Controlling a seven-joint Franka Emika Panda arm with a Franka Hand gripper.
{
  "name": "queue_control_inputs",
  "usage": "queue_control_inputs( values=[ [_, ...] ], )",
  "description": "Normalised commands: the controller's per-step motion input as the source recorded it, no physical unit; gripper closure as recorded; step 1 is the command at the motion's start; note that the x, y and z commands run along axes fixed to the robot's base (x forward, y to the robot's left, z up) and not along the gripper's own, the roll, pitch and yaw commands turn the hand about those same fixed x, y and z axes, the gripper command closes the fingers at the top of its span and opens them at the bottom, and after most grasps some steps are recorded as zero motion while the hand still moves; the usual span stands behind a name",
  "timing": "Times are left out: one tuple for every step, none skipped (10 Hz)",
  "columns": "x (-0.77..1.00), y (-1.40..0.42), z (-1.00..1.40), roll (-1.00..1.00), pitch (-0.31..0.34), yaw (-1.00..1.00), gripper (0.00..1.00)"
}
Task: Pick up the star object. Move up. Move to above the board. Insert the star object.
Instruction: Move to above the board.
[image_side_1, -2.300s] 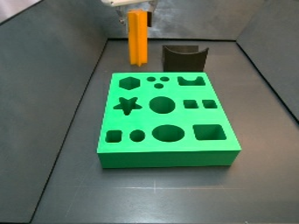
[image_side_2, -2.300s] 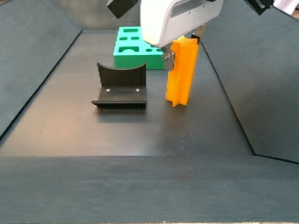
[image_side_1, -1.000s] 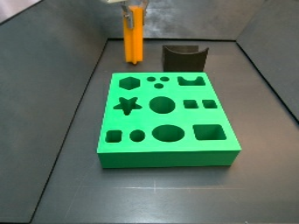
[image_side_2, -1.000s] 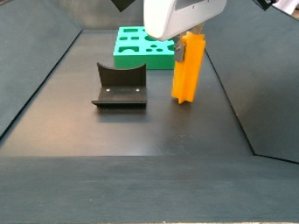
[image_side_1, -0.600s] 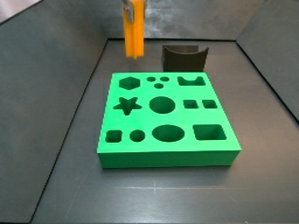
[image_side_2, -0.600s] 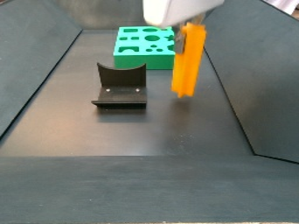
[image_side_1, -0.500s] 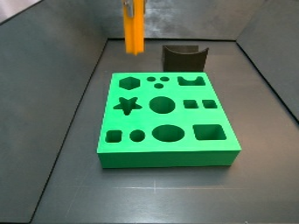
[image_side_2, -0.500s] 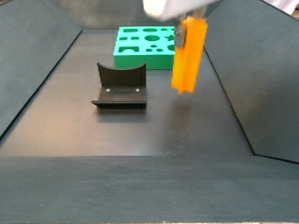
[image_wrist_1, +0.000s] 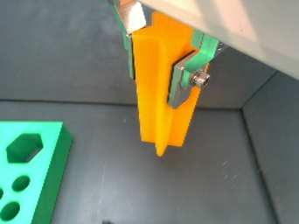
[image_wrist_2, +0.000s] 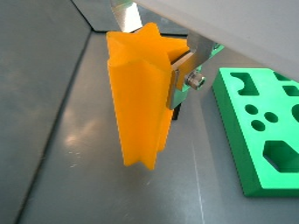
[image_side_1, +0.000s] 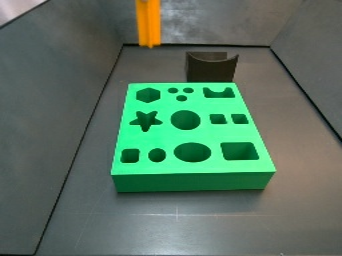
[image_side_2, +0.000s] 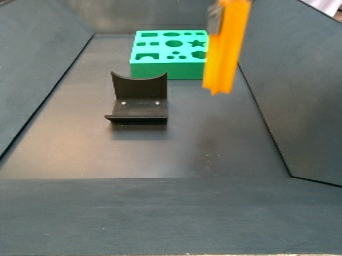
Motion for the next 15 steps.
queue_control_inputs(
  values=[
    [-0.32, 0.09, 1.0, 0.13, -0.068, -0.03, 1.0],
    [-0.25, 0.09, 1.0, 0.06, -0.011, -0.03, 1.0],
    [-0.19, 0.08, 0.91, 0.02, 0.011, -0.04, 1.0],
    [-0.1, 0.06, 0.67, -0.03, 0.033, -0.04, 1.0],
    [-0.03, 0.03, 0.43, -0.07, 0.045, -0.04, 1.0],
    [0.0, 0.03, 0.27, -0.09, 0.062, -0.04, 1.0],
    [0.26, -1.0, 0.19, -0.04, 0.108, -1.0, 1.0],
    [0.26, -1.0, 0.16, -0.04, 0.107, -1.0, 1.0],
    [0.26, -1.0, 0.17, -0.02, 0.128, -1.0, 1.0],
    [0.27, -1.0, 0.17, -0.04, 0.137, -1.0, 1.0],
    [0.27, -1.0, 0.17, -0.04, 0.155, -1.0, 1.0],
    [0.28, -1.0, 0.17, -0.04, 0.175, -1.0, 1.0],
    [0.29, -1.0, 0.17, -0.04, 0.191, -1.0, 1.0],
    [0.3, -1.0, 0.18, -0.04, 0.227, -1.0, 1.0],
    [0.31, -1.0, 0.18, -0.04, 0.256, -1.0, 1.0]
  ],
)
